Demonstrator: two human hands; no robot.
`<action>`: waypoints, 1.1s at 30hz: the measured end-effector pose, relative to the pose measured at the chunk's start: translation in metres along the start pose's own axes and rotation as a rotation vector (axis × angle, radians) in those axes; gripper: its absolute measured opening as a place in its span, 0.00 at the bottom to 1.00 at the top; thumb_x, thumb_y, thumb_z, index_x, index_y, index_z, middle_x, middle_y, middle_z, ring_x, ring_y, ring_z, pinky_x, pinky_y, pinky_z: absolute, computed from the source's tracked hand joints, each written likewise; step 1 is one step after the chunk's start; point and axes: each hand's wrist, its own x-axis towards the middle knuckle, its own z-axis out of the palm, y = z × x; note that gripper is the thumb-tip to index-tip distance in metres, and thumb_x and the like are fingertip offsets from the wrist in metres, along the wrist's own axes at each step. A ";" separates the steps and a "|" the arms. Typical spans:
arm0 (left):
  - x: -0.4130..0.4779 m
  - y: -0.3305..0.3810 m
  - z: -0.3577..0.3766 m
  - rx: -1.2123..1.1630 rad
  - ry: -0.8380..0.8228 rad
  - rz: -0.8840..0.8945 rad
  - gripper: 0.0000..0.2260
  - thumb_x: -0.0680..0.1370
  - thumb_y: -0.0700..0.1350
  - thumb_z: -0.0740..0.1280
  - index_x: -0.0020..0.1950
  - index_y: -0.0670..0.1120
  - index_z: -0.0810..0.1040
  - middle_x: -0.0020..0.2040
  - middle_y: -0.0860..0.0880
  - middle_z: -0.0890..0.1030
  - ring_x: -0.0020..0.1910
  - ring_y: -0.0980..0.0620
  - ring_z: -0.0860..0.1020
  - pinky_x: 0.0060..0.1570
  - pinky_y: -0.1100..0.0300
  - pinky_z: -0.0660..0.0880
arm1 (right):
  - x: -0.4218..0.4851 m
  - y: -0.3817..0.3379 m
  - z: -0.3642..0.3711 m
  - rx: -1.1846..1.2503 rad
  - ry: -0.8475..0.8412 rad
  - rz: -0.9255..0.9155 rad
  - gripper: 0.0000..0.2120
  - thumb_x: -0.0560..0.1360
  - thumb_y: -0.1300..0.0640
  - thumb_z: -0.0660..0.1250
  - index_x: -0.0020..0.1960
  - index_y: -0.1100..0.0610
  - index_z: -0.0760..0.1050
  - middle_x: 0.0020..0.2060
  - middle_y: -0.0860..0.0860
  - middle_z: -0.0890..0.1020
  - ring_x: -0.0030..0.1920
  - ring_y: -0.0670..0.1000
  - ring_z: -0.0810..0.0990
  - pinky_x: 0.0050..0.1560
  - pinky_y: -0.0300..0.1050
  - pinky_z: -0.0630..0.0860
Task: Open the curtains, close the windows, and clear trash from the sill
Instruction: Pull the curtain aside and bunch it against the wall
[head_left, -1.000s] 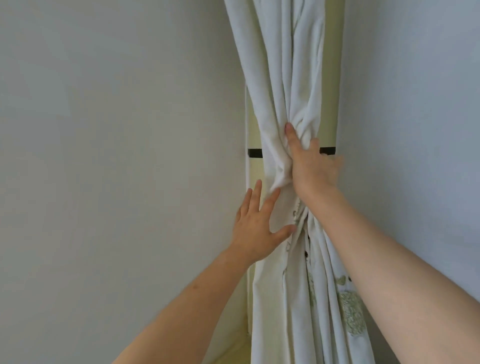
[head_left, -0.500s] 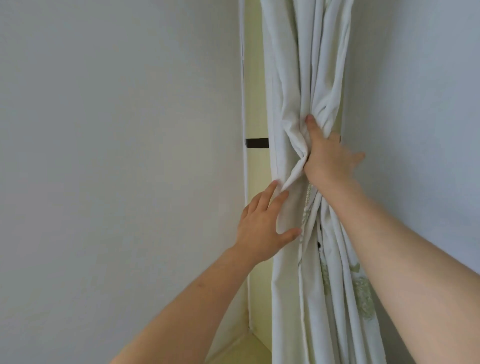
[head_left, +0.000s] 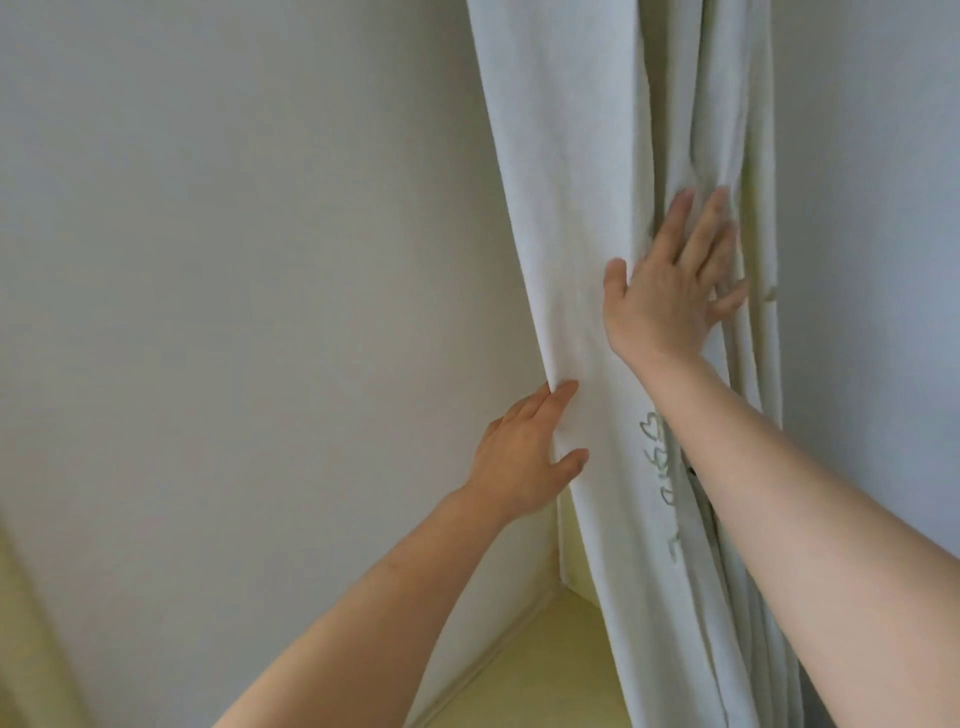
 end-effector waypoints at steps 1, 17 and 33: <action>-0.012 -0.002 -0.007 -0.015 -0.009 0.003 0.32 0.76 0.52 0.64 0.75 0.54 0.51 0.75 0.49 0.60 0.72 0.49 0.59 0.68 0.48 0.61 | -0.012 -0.010 -0.004 0.002 0.008 -0.004 0.38 0.76 0.48 0.58 0.76 0.54 0.39 0.76 0.56 0.41 0.76 0.60 0.43 0.68 0.71 0.48; -0.177 -0.031 -0.096 -0.004 -0.018 0.138 0.19 0.74 0.50 0.55 0.60 0.42 0.72 0.58 0.41 0.76 0.52 0.39 0.74 0.44 0.54 0.68 | -0.186 -0.209 -0.077 0.350 0.101 -0.728 0.04 0.68 0.63 0.65 0.37 0.62 0.78 0.27 0.58 0.80 0.29 0.61 0.78 0.28 0.48 0.73; -0.331 -0.105 -0.236 0.345 0.181 -0.047 0.08 0.76 0.46 0.63 0.54 0.46 0.77 0.48 0.48 0.81 0.47 0.46 0.79 0.35 0.56 0.75 | -0.285 -0.341 -0.071 0.612 -0.072 -0.539 0.15 0.75 0.56 0.60 0.30 0.57 0.68 0.23 0.55 0.73 0.26 0.54 0.64 0.28 0.41 0.55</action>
